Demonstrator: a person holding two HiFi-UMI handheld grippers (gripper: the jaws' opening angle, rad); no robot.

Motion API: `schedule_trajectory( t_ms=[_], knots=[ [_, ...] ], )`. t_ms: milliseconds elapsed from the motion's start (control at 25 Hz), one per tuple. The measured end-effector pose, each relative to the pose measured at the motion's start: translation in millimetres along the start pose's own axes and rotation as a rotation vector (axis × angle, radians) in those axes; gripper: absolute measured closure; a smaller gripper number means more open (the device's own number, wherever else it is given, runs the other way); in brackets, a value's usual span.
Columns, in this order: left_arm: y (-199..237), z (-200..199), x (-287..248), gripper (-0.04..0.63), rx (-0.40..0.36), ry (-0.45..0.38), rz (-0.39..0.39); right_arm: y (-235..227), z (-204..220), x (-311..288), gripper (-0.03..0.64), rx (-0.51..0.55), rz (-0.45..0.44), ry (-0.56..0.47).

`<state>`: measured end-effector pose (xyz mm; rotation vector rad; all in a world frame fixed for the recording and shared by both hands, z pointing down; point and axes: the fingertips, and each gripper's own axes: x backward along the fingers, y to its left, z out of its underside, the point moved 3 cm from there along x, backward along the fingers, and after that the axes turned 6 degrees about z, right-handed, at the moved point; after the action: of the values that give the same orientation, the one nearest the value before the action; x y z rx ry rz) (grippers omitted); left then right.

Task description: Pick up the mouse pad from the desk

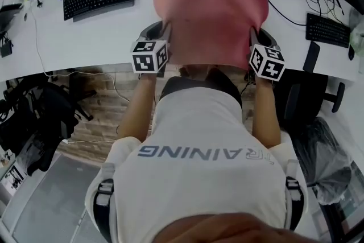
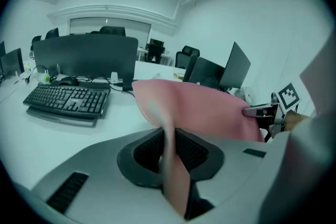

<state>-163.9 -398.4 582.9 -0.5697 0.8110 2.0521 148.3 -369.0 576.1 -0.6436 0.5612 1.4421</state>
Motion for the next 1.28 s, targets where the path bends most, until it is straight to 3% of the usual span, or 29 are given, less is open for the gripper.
schedule_trajectory(
  t_ms=[800, 1280],
  knots=[
    [-36, -163, 130, 0.503, -0.194, -0.468, 0.038, 40, -167, 128, 0.554, 0.049, 0.026, -0.478],
    [-78, -221, 201, 0.503, -0.320, -0.690, 0.035, 52, -220, 200, 0.554, 0.062, 0.030, -0.717]
  ],
)
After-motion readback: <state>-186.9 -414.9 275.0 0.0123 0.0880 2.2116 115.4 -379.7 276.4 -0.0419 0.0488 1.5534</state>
